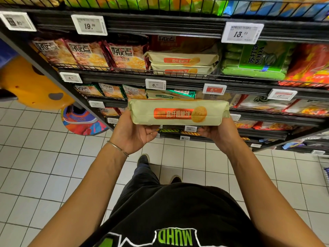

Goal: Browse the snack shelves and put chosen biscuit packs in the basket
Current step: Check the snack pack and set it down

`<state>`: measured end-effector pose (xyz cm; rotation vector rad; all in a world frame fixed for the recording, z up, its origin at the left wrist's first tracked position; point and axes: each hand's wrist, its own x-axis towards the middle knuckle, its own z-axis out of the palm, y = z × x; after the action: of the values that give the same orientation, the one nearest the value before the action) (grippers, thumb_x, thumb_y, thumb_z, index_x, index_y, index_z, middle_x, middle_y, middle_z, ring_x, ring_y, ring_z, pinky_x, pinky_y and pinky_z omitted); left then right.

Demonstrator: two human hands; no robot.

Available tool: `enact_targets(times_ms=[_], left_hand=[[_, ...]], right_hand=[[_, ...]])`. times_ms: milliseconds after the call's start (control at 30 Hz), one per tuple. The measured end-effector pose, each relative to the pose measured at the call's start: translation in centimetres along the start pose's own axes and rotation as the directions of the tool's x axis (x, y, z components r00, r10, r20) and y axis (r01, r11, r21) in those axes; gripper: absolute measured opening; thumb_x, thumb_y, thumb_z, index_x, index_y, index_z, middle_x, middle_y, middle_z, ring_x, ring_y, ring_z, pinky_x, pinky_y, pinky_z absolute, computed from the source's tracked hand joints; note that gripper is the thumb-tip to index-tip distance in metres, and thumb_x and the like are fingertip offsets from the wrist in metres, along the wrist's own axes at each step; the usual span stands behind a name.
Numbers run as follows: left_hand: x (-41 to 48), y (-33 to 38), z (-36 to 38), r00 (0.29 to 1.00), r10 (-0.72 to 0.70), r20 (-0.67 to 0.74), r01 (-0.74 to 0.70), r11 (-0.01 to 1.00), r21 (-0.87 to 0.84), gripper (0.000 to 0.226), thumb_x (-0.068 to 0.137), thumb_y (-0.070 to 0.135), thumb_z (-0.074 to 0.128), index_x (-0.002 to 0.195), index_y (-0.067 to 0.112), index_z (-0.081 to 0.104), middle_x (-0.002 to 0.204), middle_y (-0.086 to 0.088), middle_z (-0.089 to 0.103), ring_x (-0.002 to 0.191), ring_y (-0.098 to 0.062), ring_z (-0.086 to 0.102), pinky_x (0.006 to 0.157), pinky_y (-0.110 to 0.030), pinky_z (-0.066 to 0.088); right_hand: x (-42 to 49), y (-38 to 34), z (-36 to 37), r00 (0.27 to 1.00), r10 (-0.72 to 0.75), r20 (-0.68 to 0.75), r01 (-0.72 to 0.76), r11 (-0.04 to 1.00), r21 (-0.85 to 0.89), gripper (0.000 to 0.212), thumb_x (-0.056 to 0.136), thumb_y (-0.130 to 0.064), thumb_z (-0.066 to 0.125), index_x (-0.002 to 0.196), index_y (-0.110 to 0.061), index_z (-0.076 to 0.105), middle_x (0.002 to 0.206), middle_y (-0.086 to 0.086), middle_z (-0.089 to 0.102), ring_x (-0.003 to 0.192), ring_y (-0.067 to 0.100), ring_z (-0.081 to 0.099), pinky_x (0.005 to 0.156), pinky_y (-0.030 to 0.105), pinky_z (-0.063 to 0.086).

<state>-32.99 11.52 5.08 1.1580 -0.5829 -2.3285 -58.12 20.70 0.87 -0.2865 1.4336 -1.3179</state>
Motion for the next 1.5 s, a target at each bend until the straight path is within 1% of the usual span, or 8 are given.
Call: enact_targets(times_ms=[167,300,367,633,867,1033,1333,1500], left_hand=[[-0.1,0.7,-0.2,1.0,0.016,0.018,-0.016,1.0,-0.002,0.072,0.097,0.077,0.033,0.13,0.022,0.068,0.12,-0.009,0.072,0.1,-0.029,0.069,0.065,-0.034,0.061],[-0.3,0.8,-0.2,0.999,0.036,0.016,-0.035,0.999,-0.017,0.074,0.094,0.074,0.043,0.14,0.02,0.062,0.135,-0.012,0.067,0.108,-0.032,0.068,0.07,-0.038,0.061],[-0.5,0.9,-0.3,0.999,0.038,0.021,-0.037,0.999,-0.024,0.079,0.089,0.072,0.049,0.147,0.019,0.056,0.141,-0.013,0.063,0.114,-0.034,0.065,0.07,-0.038,0.061],[-0.9,0.7,-0.5,0.998,0.067,0.012,-0.067,0.998,0.0,0.052,0.1,0.055,0.045,0.129,0.019,0.068,0.131,-0.014,0.068,0.113,-0.037,0.067,0.079,-0.041,0.06],[-0.9,0.5,-0.9,0.996,0.089,-0.017,-0.089,0.996,-0.02,0.05,0.104,0.047,0.045,0.138,0.014,0.062,0.139,-0.017,0.064,0.128,-0.043,0.06,0.091,-0.049,0.058],[-0.9,0.6,-0.8,0.992,0.124,-0.03,-0.122,0.991,0.053,0.047,0.109,0.039,0.044,0.145,0.011,0.055,0.139,-0.018,0.064,0.124,-0.041,0.063,0.072,-0.039,0.066],[-0.4,0.0,-0.5,0.991,0.137,-0.011,-0.137,0.991,0.001,0.05,0.104,0.033,0.053,0.148,0.011,0.051,0.138,-0.019,0.064,0.11,-0.034,0.071,0.071,-0.034,0.065],[-0.2,-0.1,-0.7,0.988,0.153,-0.013,-0.153,0.986,-0.064,0.041,0.105,0.03,0.052,0.141,0.01,0.057,0.124,-0.014,0.072,0.098,-0.027,0.075,0.07,-0.03,0.065]], right_hand=[[-0.5,-0.7,0.1,0.998,-0.001,0.062,-0.001,0.999,0.036,0.039,0.109,-0.04,0.042,0.137,-0.024,0.063,0.122,0.007,0.076,0.104,0.031,0.074,0.077,0.043,0.065],[-0.9,-1.3,0.3,0.996,0.001,0.094,-0.008,0.997,0.071,0.05,0.109,-0.052,0.035,0.14,-0.024,0.061,0.132,0.007,0.072,0.126,0.036,0.065,0.105,0.057,0.052],[-1.1,-1.5,0.3,0.994,0.005,0.106,-0.016,0.994,0.104,0.058,0.107,-0.061,0.031,0.139,-0.024,0.063,0.135,0.008,0.07,0.129,0.035,0.063,0.109,0.058,0.048],[-1.4,-1.4,-0.1,0.993,-0.012,0.116,-0.008,0.985,0.17,0.069,0.104,-0.068,0.024,0.141,-0.024,0.062,0.137,0.01,0.069,0.128,0.033,0.065,0.105,0.054,0.052],[-1.0,-0.9,-0.4,0.998,-0.022,0.057,0.012,0.986,0.167,0.053,0.106,-0.056,0.042,0.139,-0.021,0.064,0.133,0.011,0.071,0.127,0.033,0.065,0.104,0.051,0.055],[-1.0,-0.8,0.1,0.999,-0.028,0.026,0.024,0.993,0.117,0.037,0.105,-0.041,0.057,0.129,-0.019,0.072,0.128,0.013,0.073,0.121,0.034,0.069,0.1,0.051,0.058],[-0.7,-0.7,1.3,0.987,-0.063,-0.148,0.068,0.997,0.031,0.025,0.106,-0.023,0.054,0.098,-0.023,0.077,0.094,0.006,0.08,0.091,0.027,0.075,0.072,0.038,0.063],[-0.9,-0.5,1.8,0.986,-0.091,-0.136,0.097,0.995,0.033,0.031,0.11,-0.027,0.047,0.121,-0.014,0.073,0.101,0.007,0.079,0.091,0.024,0.076,0.073,0.038,0.064]])
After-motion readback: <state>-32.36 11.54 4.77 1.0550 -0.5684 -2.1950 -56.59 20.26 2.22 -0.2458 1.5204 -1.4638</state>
